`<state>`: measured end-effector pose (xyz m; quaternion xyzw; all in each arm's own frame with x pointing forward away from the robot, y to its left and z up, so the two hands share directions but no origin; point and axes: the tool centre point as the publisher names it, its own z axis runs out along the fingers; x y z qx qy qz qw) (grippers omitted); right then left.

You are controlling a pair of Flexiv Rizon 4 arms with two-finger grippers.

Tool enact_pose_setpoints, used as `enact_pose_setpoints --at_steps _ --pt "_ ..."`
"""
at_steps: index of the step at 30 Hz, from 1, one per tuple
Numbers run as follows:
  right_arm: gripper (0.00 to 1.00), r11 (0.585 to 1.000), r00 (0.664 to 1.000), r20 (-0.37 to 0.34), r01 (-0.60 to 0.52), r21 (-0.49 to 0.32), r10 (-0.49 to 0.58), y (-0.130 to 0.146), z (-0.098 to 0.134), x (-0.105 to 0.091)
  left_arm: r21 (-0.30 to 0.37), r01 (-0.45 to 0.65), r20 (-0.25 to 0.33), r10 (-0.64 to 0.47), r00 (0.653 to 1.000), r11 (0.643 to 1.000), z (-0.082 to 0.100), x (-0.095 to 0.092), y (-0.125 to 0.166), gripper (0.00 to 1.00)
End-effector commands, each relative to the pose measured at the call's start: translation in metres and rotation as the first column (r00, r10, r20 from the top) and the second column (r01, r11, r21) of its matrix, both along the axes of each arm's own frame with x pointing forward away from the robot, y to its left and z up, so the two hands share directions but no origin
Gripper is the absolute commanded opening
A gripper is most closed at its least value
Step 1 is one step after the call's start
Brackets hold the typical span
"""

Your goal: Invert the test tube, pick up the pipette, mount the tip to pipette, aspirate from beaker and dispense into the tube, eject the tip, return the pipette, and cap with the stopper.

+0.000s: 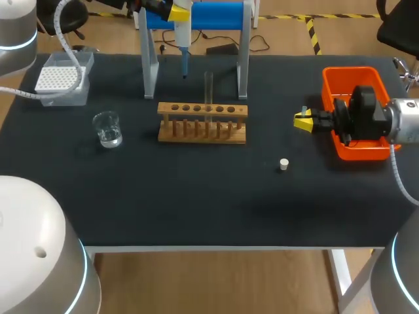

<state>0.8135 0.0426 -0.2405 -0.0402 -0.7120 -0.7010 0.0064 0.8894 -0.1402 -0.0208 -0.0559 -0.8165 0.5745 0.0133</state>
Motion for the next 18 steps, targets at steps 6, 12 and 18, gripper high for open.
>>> enact_pose_setpoints --at_steps 6,12,18 --pt "0.00 1.000 1.000 0.001 0.002 -0.001 -0.002 0.000 0.000 -0.001 -0.008 -0.007 -0.009 0.007 1.000 1.000 -0.001 -0.003 0.000 0.00" --pt "0.00 1.000 1.000 0.001 0.002 -0.001 -0.002 0.000 0.000 -0.001 -0.020 -0.021 -0.013 0.021 1.000 1.000 -0.001 -0.013 0.003 0.00" --pt "0.00 1.000 1.000 0.001 0.002 -0.001 -0.002 0.000 0.000 -0.001 -0.032 -0.027 -0.027 0.026 0.999 0.999 -0.003 -0.019 0.003 0.00"
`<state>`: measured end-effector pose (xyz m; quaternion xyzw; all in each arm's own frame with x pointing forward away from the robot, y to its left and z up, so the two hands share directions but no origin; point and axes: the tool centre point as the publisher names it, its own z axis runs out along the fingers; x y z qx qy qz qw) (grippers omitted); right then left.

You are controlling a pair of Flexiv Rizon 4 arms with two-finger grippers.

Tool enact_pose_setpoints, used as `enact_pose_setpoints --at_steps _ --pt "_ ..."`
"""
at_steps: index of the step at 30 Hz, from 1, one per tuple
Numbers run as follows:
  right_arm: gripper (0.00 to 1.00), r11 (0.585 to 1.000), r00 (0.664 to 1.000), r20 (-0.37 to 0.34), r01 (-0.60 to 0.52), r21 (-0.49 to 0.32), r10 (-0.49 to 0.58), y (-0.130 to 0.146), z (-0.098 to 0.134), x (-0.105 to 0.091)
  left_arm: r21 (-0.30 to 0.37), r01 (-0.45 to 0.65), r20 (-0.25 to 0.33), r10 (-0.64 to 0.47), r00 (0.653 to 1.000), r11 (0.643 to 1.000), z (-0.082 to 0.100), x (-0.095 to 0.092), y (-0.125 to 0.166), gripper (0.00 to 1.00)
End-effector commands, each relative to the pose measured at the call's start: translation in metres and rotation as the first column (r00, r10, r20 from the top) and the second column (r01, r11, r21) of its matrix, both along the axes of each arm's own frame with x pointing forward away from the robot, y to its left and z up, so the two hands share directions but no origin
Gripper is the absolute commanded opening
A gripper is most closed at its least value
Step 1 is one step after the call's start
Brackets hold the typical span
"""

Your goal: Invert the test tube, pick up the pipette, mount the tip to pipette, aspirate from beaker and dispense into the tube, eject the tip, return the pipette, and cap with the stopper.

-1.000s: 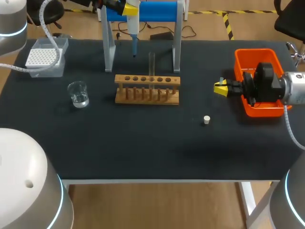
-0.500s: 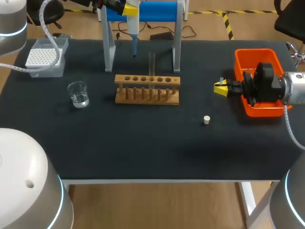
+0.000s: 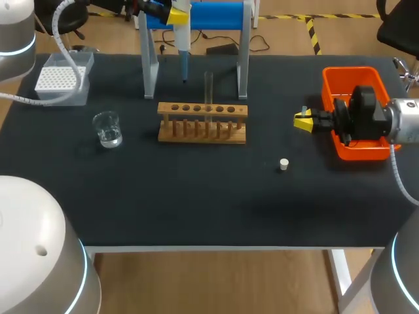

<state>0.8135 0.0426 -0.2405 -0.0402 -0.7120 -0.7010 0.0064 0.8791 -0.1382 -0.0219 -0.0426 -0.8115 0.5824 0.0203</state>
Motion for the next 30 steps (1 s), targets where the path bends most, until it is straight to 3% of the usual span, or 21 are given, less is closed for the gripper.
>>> enact_pose_setpoints --at_steps 1,30 --pt "0.00 1.000 1.000 0.001 0.002 -0.001 -0.002 0.000 0.000 -0.001 -0.014 -0.013 0.001 0.013 1.000 1.000 -0.002 -0.010 0.001 0.00" --pt "0.00 1.000 1.000 0.001 0.002 -0.001 -0.002 0.000 0.000 -0.001 -0.020 0.009 -0.019 -0.010 1.000 1.000 0.001 -0.022 0.002 0.00"
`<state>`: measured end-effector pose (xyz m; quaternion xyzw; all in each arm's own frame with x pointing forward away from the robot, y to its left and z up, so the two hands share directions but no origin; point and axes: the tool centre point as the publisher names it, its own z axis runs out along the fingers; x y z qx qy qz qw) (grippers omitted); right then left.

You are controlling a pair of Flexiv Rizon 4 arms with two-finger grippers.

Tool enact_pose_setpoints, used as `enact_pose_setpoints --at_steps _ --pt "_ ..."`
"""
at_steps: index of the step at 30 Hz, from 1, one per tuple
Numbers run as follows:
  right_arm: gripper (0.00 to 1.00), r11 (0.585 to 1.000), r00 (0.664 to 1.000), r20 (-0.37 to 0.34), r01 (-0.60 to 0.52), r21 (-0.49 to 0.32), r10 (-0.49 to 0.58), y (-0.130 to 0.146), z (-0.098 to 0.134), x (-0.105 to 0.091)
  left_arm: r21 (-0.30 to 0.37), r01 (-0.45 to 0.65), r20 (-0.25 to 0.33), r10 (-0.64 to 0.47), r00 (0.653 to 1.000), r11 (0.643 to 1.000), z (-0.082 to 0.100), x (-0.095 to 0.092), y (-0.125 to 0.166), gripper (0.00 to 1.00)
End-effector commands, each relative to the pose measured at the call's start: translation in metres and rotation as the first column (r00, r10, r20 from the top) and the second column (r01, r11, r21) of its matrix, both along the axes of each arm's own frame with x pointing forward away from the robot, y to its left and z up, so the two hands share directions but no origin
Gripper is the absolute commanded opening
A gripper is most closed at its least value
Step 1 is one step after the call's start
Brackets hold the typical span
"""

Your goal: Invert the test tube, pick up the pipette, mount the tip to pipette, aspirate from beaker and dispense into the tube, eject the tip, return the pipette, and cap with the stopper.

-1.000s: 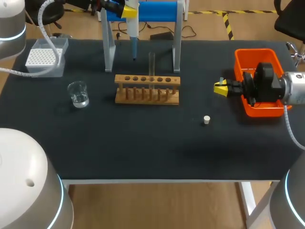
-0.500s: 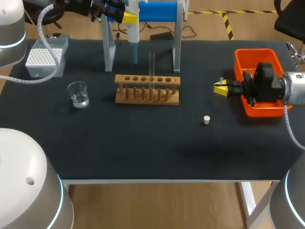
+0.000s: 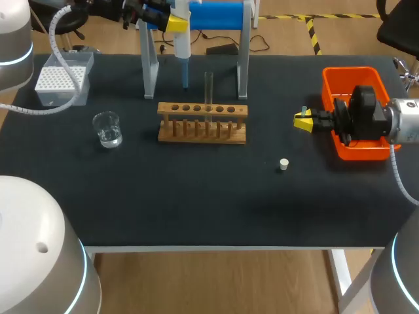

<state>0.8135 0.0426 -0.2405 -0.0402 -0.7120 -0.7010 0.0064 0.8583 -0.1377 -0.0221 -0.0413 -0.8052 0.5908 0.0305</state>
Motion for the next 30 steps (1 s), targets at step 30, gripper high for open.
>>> enact_pose_setpoints --at_steps 30 --pt "0.00 0.998 0.998 0.062 0.026 -0.061 -0.023 0.029 0.027 -0.017 0.001 -0.001 0.000 0.001 1.000 1.000 0.001 -0.002 0.001 0.00"
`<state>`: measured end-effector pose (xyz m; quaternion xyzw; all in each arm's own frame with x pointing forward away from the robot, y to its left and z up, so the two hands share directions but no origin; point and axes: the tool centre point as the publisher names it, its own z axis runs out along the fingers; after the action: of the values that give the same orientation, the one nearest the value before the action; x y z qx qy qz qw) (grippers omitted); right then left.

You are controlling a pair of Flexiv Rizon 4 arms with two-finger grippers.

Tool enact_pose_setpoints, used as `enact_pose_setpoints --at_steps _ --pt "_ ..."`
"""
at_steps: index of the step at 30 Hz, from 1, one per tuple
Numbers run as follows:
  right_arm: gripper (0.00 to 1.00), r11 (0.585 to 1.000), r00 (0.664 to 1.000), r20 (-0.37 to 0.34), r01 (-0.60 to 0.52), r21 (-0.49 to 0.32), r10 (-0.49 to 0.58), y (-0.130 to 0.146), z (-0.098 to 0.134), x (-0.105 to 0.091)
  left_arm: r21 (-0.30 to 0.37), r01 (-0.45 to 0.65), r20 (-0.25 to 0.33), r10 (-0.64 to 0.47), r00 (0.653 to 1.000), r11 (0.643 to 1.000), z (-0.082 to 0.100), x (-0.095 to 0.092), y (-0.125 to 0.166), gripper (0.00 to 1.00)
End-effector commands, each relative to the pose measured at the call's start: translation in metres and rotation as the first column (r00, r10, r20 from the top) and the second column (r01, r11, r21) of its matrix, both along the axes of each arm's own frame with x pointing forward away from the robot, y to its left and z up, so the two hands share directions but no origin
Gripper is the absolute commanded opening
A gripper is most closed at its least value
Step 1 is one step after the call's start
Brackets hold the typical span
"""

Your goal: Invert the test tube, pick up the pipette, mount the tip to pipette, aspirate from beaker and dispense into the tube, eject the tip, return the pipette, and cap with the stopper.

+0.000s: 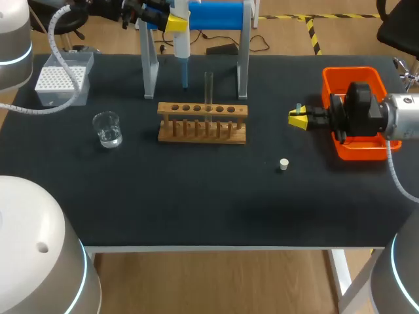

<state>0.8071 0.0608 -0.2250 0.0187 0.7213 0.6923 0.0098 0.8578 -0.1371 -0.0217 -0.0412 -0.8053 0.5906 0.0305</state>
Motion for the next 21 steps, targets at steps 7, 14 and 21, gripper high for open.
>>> enact_pose_setpoints --at_steps 7,14,21 --pt "0.00 0.999 1.000 0.017 0.026 -0.037 -0.026 0.039 0.019 -0.018 0.000 0.000 0.000 0.000 1.000 1.000 0.001 -0.001 0.001 0.00" --pt "0.00 0.998 1.000 0.012 0.020 -0.058 -0.020 0.063 0.016 -0.021 0.000 0.000 0.000 0.000 1.000 1.000 0.001 -0.001 0.001 0.00" --pt "0.00 0.998 0.999 0.016 0.031 -0.060 -0.030 0.080 0.010 -0.015 0.000 0.000 0.000 0.000 1.000 1.000 0.001 -0.001 0.001 0.00"
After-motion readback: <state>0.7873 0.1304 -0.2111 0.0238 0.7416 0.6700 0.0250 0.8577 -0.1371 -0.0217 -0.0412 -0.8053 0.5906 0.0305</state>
